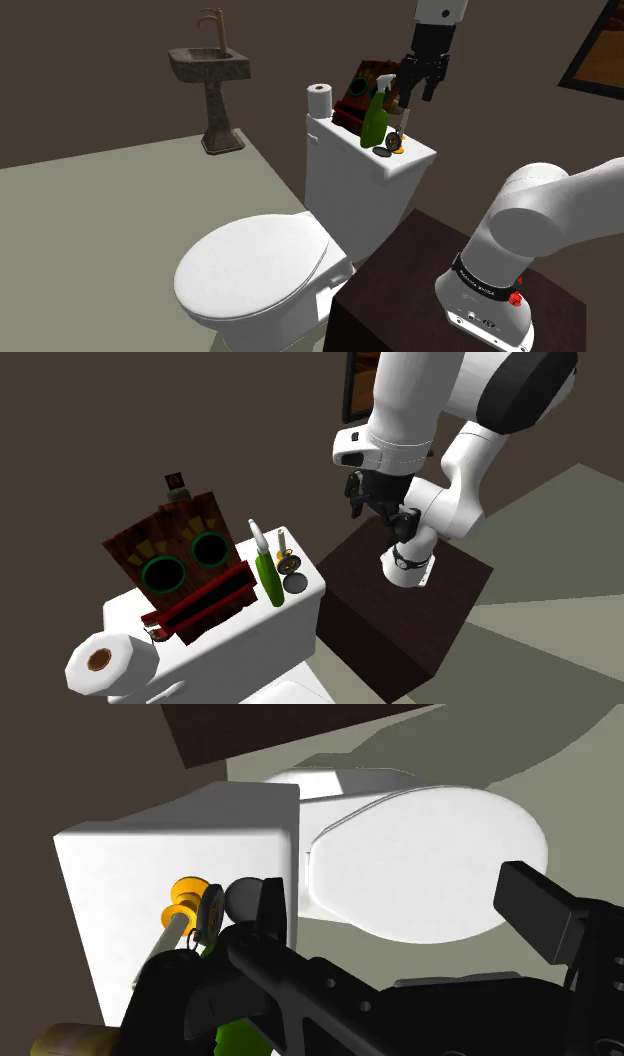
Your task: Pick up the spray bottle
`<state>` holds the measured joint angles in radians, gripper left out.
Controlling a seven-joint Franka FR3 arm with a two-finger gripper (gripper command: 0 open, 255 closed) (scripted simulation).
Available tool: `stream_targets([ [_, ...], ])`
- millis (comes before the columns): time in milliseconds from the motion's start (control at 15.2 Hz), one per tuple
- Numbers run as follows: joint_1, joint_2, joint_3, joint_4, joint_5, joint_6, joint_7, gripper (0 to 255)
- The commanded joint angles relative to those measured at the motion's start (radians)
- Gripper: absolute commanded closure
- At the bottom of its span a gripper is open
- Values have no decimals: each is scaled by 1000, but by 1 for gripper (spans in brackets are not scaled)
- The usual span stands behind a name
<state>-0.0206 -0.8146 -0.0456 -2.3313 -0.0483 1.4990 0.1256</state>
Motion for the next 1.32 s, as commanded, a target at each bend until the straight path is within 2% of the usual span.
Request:
stream_targets([
  [0, 0, 0, 0, 0, 0, 0, 0, 0],
  [396, 104, -58, -297, -70, -94, 148, -520, 0],
  [660, 217, -8, -516, -30, -118, 230, -869, 0],
  [858, 344, 61, -690, 43, -104, 269, -1132, 0],
  [1056, 511, 145, -878, 149, -59, 280, -1399, 0],
  [1254, 659, 312, -1060, 283, 87, 259, -1728, 0],
])
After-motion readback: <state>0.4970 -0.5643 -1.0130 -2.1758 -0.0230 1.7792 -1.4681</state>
